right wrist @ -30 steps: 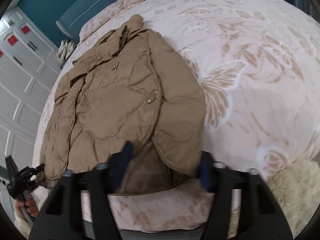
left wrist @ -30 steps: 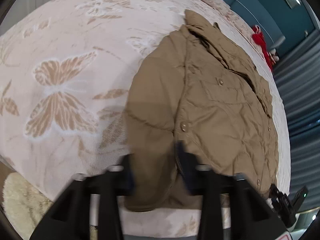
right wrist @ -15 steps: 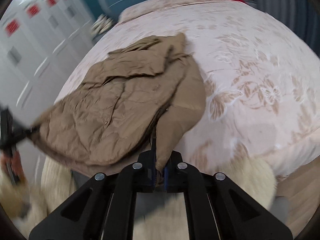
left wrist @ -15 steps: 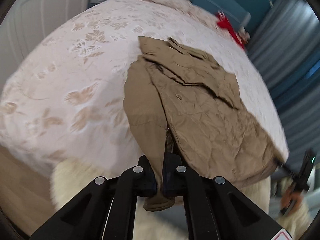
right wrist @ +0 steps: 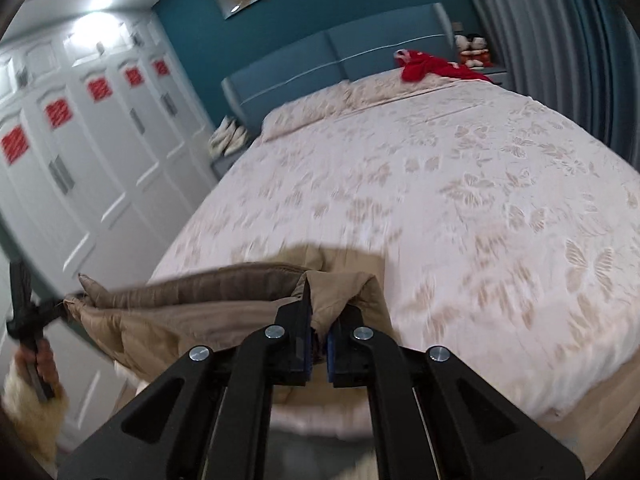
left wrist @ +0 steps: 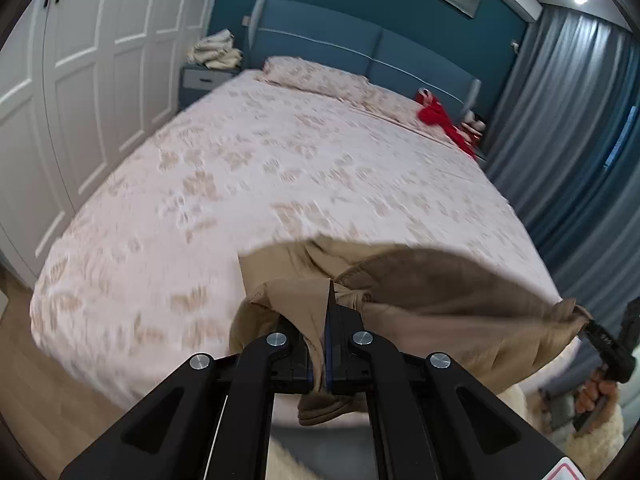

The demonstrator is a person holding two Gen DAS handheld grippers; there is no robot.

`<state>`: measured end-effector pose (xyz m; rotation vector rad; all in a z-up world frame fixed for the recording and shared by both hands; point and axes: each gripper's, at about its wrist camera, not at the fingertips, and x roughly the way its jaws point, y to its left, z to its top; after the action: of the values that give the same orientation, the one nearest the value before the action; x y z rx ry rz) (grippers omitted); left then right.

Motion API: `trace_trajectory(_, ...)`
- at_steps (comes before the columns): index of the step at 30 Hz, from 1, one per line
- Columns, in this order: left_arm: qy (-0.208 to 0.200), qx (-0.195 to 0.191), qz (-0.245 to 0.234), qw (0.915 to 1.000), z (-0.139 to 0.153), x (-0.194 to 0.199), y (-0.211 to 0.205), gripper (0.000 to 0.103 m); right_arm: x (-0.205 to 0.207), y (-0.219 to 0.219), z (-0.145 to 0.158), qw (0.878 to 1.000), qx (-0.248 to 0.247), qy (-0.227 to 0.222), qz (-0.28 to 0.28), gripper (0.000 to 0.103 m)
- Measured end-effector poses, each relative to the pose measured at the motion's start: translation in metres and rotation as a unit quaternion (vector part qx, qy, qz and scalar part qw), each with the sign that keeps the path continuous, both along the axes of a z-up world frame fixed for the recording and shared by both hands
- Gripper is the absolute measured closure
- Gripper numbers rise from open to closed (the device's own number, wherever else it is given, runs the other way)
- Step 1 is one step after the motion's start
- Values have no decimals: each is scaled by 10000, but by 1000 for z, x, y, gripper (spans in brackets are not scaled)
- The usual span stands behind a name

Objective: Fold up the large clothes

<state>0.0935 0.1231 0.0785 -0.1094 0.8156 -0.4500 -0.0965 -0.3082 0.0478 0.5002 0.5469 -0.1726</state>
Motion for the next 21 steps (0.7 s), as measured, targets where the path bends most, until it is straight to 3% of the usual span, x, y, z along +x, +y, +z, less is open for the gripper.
trace_trajectory(9, -250, 817, 516, 9950, -49, 102, -52, 101, 132, -34, -38, 9988, -266, 200, -365, 100)
trace_trajectory(12, -26, 960, 603, 9935, -75, 135, -61, 101, 160, -40, -57, 9979, -268, 406, -434, 100)
trace_trajectory(21, 455, 1344, 766, 9869, -142, 182, -80, 100, 213, -54, -112, 9935, -91, 957, -615, 100)
